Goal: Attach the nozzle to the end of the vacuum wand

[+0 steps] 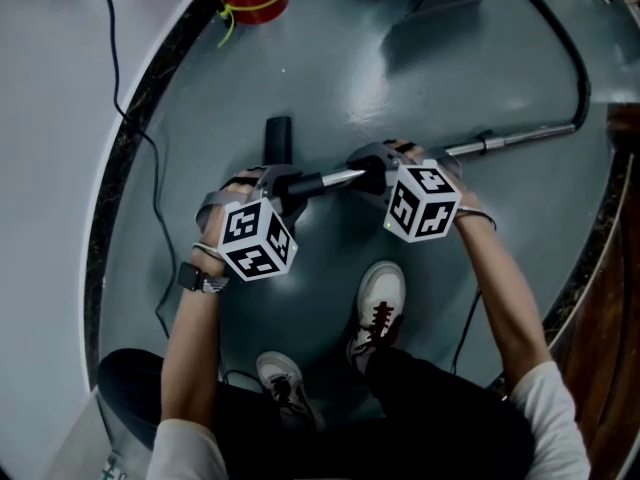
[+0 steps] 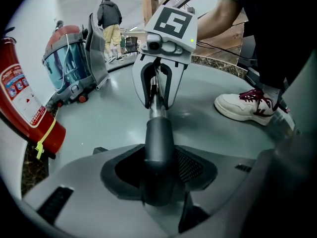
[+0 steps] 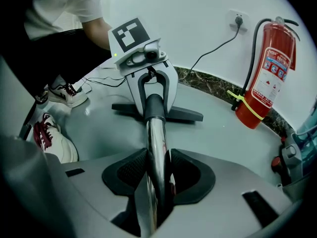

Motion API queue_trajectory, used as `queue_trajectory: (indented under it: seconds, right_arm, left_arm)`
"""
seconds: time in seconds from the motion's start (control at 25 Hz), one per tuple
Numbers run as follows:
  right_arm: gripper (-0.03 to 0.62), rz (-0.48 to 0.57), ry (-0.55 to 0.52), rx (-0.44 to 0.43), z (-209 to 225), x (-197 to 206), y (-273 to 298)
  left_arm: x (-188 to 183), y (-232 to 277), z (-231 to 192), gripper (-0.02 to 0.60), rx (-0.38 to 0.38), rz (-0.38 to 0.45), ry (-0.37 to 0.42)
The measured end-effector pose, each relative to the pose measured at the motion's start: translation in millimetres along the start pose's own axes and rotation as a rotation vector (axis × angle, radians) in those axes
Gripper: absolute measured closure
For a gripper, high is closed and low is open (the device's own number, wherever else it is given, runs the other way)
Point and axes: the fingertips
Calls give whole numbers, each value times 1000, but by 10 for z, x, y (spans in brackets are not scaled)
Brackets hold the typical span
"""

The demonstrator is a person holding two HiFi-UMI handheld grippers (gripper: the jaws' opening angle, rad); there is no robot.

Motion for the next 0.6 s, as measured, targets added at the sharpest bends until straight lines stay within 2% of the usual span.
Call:
queue_trajectory:
  seconds: [0.36,0.52,0.6]
  right_arm:
    - [430,3,2,4,-3,50,33]
    - [428,28,-4,19,-8,45,39]
    - [427,36,-11,25,-17,43,37]
  left_arm:
    - [-51,118,15,397,24,37,-31]
    - [-116,199,18,397,-5,38,0]
    - [-104,220,36,369,-1,30,1]
Point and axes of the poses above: the fingertips, and each gripper's own axes: y forward along the fingers, z to its right, x out of its underside, and after that the axes turned 1 degree about -z, right-handed
